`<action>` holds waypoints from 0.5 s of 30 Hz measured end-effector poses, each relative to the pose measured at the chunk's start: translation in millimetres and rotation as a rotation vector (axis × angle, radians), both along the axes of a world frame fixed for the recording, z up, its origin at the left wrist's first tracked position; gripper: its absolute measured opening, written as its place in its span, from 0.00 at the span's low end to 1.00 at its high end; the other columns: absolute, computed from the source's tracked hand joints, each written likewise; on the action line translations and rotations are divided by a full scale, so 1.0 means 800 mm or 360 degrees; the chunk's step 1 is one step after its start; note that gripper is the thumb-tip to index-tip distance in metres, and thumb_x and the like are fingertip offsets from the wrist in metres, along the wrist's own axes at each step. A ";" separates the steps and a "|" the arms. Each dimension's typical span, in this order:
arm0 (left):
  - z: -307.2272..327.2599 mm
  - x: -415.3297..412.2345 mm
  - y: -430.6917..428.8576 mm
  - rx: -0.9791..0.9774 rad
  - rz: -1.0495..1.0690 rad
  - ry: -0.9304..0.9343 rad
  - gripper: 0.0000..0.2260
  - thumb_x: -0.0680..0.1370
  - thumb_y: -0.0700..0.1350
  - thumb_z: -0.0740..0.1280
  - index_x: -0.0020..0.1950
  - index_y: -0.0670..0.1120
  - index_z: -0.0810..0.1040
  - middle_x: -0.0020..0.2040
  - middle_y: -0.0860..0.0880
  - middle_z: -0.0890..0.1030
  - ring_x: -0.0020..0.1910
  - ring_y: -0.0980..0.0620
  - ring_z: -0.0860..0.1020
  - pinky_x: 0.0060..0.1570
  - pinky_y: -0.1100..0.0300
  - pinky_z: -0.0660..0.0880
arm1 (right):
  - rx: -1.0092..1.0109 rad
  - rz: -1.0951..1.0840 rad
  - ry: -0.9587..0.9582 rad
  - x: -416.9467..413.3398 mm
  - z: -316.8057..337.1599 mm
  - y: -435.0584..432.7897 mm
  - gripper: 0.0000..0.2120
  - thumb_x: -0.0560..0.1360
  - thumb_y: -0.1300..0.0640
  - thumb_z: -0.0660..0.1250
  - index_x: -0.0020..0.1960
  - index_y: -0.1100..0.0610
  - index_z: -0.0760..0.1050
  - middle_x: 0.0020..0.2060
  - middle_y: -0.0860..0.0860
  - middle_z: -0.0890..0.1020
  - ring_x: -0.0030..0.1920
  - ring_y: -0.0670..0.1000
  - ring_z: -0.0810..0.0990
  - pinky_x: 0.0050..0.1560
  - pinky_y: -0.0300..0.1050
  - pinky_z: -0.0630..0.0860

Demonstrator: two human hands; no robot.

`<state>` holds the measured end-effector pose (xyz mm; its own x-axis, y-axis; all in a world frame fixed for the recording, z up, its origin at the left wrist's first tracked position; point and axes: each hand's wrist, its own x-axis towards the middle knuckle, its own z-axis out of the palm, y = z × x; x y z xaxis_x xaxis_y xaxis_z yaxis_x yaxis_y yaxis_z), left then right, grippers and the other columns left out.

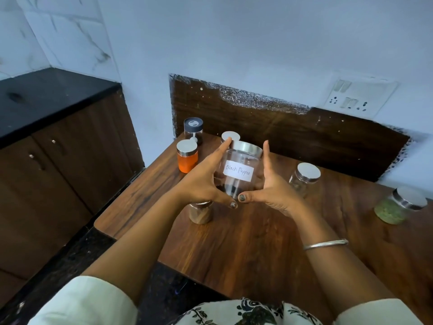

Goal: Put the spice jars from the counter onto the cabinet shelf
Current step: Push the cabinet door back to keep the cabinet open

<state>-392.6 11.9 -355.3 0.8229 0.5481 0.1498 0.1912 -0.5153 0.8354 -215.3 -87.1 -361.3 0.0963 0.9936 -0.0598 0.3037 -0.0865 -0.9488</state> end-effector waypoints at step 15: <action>0.001 0.017 0.011 0.0118 -0.0011 -0.0138 0.54 0.63 0.50 0.79 0.76 0.52 0.45 0.70 0.56 0.64 0.58 0.68 0.70 0.49 0.79 0.68 | -0.0086 -0.0153 -0.0600 -0.006 0.034 -0.013 0.58 0.67 0.49 0.75 0.68 0.33 0.25 0.69 0.48 0.71 0.63 0.47 0.75 0.66 0.49 0.68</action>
